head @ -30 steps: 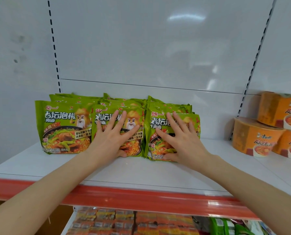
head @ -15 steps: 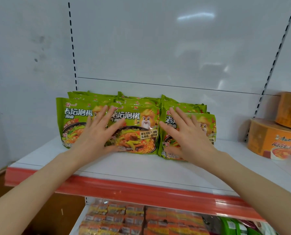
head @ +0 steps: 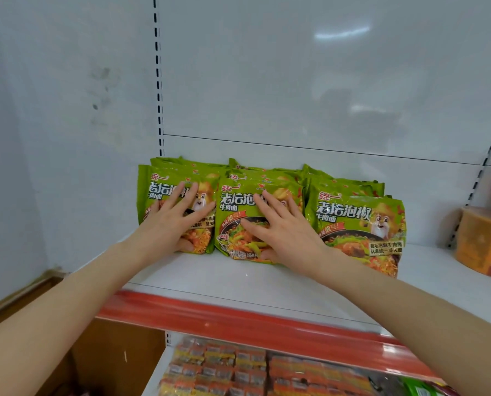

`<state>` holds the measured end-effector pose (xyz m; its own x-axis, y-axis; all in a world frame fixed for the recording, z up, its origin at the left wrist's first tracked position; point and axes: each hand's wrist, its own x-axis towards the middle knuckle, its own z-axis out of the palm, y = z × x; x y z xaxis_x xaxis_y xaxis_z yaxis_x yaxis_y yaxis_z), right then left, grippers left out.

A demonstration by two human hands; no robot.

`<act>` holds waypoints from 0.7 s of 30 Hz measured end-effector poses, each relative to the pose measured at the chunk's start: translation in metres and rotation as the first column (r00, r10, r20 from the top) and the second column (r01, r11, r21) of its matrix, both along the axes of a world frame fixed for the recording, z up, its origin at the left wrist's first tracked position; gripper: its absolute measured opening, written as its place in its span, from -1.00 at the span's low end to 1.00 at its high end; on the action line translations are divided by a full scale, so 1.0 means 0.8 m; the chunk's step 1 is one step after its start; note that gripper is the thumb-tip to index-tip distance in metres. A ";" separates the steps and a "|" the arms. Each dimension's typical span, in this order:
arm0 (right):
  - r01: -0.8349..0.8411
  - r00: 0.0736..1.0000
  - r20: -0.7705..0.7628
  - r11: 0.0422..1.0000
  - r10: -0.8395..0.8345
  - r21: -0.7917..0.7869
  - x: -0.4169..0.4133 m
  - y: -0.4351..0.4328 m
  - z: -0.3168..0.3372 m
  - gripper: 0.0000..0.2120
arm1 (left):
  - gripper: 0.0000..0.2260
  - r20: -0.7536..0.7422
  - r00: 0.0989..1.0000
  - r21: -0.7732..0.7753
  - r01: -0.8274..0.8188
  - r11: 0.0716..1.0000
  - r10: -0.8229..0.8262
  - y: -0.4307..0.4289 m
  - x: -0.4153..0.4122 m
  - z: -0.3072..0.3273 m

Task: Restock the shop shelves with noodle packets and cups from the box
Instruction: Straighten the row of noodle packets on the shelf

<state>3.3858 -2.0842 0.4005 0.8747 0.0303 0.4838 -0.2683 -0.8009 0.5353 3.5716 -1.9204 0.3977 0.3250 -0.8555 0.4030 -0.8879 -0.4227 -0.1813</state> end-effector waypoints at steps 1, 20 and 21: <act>0.012 1.000 0.004 1.000 -0.012 0.011 0.002 0.000 -0.001 -0.21 | 0.00 0.061 0.998 -0.009 0.006 1.000 -0.005 0.000 0.002 -0.001; 0.016 1.000 -0.004 0.994 -0.015 0.104 -0.005 0.003 0.007 -0.30 | 0.17 -0.002 1.000 0.023 0.003 1.000 -0.003 -0.002 0.034 0.017; 0.004 1.000 0.000 0.995 -0.004 0.100 -0.009 0.004 0.009 -0.32 | 0.17 -0.004 1.000 0.013 0.008 1.000 -0.008 0.000 0.034 0.017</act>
<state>3.3788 -2.0807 0.4079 0.8747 -0.0219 0.4843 -0.2716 -0.8496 0.4521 3.5985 -1.9202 0.4113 0.3196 -0.8632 0.3907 -0.8922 -0.4131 -0.1828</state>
